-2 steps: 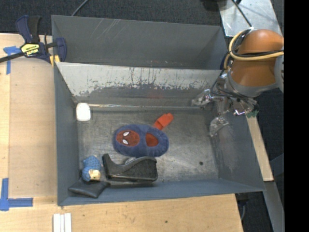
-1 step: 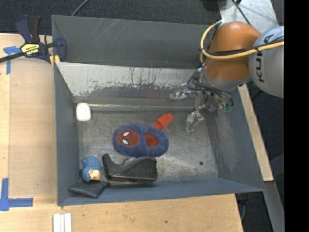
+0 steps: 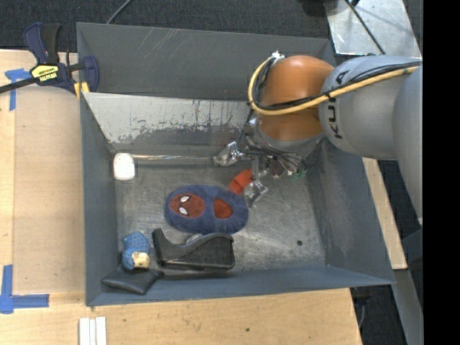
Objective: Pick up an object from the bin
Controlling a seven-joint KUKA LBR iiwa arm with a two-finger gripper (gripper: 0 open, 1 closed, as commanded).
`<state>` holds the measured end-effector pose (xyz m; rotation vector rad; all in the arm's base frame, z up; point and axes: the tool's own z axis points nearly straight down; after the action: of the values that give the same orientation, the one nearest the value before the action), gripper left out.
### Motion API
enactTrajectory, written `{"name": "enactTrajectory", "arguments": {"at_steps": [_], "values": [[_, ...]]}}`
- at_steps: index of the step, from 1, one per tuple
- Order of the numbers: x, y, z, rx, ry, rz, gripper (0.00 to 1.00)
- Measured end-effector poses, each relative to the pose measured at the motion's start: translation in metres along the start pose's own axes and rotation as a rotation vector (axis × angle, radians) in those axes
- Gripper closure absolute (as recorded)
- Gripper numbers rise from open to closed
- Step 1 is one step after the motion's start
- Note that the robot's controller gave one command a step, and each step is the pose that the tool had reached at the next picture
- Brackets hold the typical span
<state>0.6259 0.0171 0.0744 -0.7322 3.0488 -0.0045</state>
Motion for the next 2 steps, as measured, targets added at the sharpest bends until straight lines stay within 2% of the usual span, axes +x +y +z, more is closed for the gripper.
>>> {"name": "enactTrajectory", "arguments": {"at_steps": [1,2], "values": [[-0.0051,-0.0005,-0.0044,0.003,-0.021,0.003,1.0],[-0.0015,-0.0002,-0.0009,0.0,-0.008,0.003,0.0]]}}
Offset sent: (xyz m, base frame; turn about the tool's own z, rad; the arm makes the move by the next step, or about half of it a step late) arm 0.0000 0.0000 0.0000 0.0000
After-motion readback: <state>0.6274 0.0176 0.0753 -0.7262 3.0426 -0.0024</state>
